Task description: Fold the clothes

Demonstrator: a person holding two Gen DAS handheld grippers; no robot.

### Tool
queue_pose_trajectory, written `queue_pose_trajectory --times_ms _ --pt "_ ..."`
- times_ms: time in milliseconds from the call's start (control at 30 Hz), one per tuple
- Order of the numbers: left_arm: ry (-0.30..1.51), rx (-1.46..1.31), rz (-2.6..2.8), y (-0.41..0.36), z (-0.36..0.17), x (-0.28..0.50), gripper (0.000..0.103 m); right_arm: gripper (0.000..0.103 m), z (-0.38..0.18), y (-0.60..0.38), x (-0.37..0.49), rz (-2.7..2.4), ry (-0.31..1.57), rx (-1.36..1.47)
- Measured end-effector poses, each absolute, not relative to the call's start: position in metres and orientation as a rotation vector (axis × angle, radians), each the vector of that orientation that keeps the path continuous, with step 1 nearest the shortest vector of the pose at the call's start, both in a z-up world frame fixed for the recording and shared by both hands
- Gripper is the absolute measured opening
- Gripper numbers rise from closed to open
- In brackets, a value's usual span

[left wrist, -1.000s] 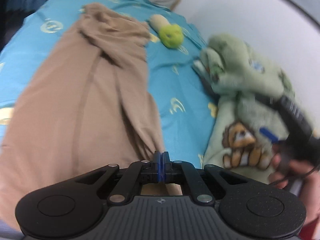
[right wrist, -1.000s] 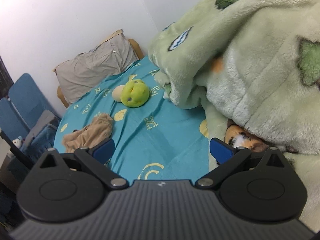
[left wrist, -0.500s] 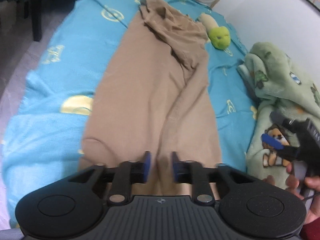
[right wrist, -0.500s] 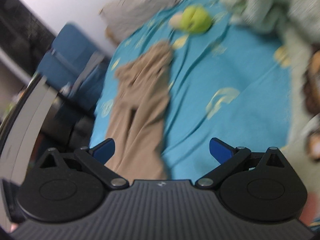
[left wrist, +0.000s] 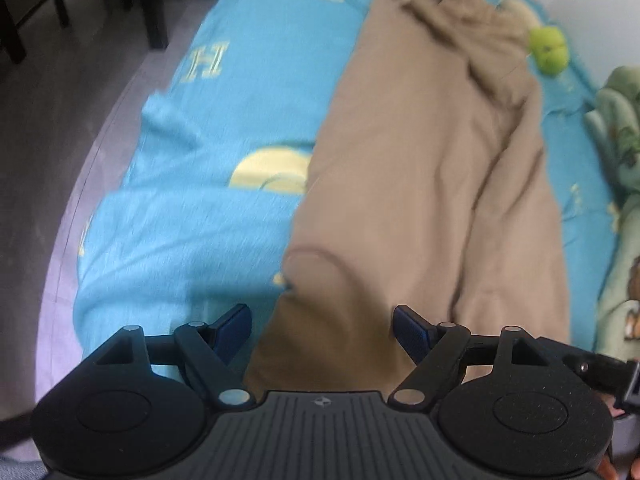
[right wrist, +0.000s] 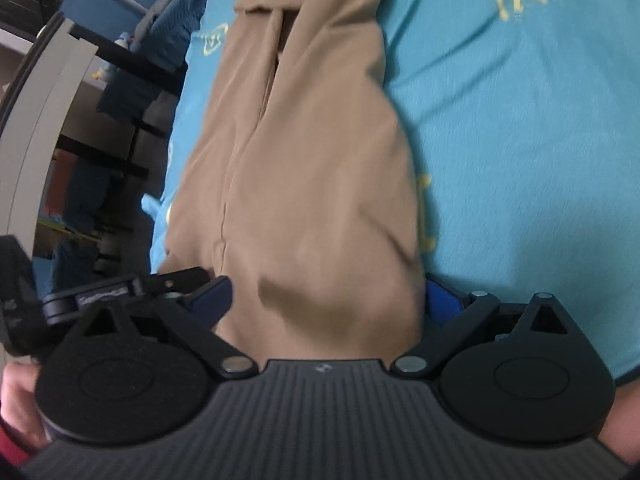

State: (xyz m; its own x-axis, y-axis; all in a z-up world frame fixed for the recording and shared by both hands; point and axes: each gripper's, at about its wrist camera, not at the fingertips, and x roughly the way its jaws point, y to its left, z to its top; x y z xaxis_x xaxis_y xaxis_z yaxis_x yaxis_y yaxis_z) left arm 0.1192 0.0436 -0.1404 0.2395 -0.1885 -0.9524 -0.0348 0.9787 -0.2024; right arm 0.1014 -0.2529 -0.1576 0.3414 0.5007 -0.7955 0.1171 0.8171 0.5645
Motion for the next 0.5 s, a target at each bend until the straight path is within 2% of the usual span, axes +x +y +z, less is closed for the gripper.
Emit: queue_pose_trajectory --times_ms 67,100,167,200,233,267,333,367,500 --pt "1.341 -0.190 -0.137 0.044 -0.139 0.115 0.078 0.086 -0.155 -0.244 0.096 0.289 1.227 0.557" --pt "1.356 -0.187 -0.163 0.043 -0.138 0.113 0.076 0.077 -0.154 -0.239 0.093 0.299 1.233 0.536" --pt "1.376 -0.167 -0.222 0.038 -0.135 0.106 0.070 0.073 -0.152 -0.230 0.088 0.319 1.245 0.495" --pt "1.381 -0.146 -0.247 0.035 -0.132 0.102 0.063 0.070 -0.151 -0.226 0.085 0.329 1.251 0.474" --pt "1.379 -0.115 -0.260 0.032 -0.129 0.098 0.048 0.060 -0.149 -0.221 0.082 0.338 1.256 0.454" --pt "1.381 -0.099 -0.265 0.031 -0.127 0.094 0.038 0.053 -0.148 -0.217 0.079 0.348 1.262 0.433" --pt "1.381 -0.096 -0.281 0.031 -0.121 0.087 0.013 0.019 -0.144 -0.210 0.075 0.345 1.265 0.369" --pt "1.365 -0.109 -0.292 0.033 -0.116 0.084 0.009 0.010 -0.141 -0.208 0.074 0.333 1.261 0.330" --pt "1.197 -0.253 -0.348 0.052 -0.077 0.068 0.006 0.008 -0.095 -0.233 0.058 0.329 1.126 0.395"
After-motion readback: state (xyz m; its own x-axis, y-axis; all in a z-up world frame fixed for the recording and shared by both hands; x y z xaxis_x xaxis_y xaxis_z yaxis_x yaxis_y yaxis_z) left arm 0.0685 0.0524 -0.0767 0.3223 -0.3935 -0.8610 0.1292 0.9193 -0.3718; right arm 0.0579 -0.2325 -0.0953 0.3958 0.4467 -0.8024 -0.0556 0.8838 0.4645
